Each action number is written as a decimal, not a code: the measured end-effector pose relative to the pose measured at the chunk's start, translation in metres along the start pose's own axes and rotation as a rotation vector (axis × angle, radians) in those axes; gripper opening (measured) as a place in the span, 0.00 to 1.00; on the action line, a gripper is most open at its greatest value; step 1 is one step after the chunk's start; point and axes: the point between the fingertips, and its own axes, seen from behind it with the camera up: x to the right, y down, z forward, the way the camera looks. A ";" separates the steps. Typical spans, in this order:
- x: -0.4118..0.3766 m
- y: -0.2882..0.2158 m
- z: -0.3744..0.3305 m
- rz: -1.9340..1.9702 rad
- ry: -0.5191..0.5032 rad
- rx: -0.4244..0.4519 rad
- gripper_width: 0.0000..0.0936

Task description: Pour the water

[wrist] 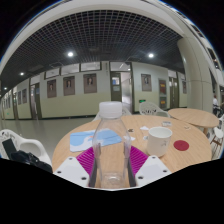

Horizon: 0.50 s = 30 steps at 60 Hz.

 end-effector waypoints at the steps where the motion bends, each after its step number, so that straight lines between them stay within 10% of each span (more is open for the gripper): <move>1: 0.002 -0.001 0.000 0.004 0.006 0.010 0.48; 30: 0.021 -0.088 0.045 0.973 -0.224 0.046 0.35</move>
